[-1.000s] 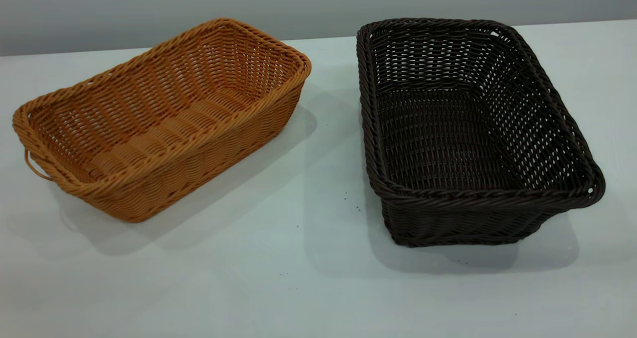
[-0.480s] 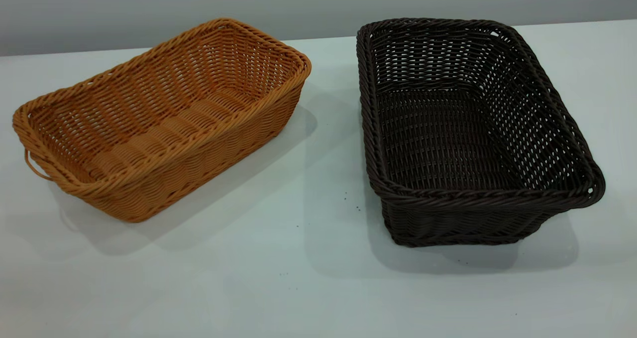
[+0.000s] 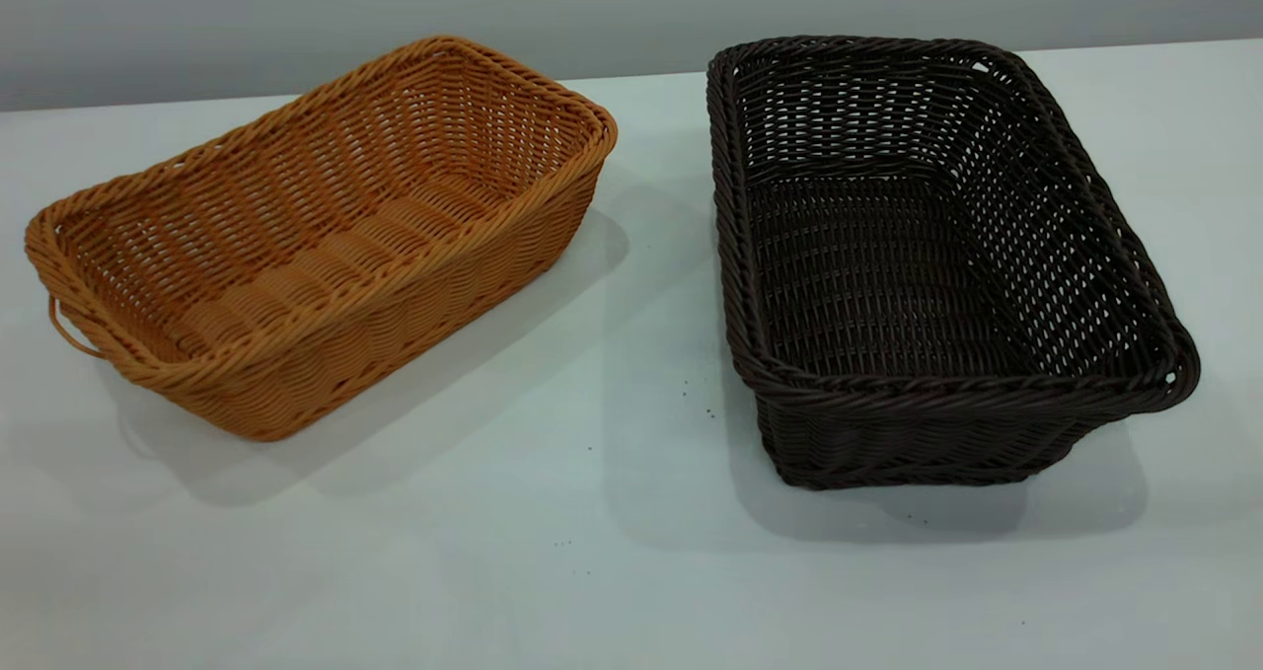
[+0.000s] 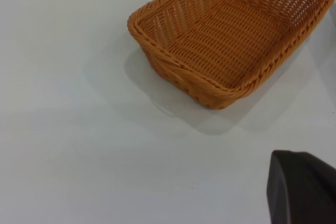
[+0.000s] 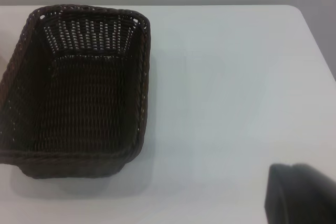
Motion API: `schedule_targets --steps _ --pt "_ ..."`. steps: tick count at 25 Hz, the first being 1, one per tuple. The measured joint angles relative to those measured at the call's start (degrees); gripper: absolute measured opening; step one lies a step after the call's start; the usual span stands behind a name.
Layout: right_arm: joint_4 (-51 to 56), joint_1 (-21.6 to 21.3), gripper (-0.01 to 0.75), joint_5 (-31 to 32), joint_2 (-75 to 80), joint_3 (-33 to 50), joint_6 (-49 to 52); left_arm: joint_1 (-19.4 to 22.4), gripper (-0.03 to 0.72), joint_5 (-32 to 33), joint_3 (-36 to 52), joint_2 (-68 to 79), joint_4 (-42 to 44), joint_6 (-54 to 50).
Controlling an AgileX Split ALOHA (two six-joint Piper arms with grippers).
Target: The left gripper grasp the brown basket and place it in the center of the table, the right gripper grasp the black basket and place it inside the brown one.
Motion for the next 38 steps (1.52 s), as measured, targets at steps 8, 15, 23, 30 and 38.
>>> schedule_targets --steps 8,15,23,30,38 --pt "0.00 0.00 0.003 0.00 0.00 0.00 0.00 0.00 -0.001 0.00 0.00 0.00 0.00 0.00" --pt "-0.13 0.07 0.003 -0.23 0.00 0.00 0.00 0.00 -0.001 0.00 0.00 0.00 0.00 0.00" --pt "1.10 0.07 0.003 -0.33 0.00 0.00 0.05 0.00 -0.001 -0.21 0.00 0.00 -0.51 0.06" --pt "5.88 0.07 0.017 -0.25 1.10 -1.94 -1.48 0.00 -0.001 -3.15 -2.53 2.74 -5.10 1.01" --pt "13.73 0.07 0.153 -4.56 13.99 -4.69 -5.67 0.00 0.046 -11.19 -11.03 16.68 -16.77 13.72"
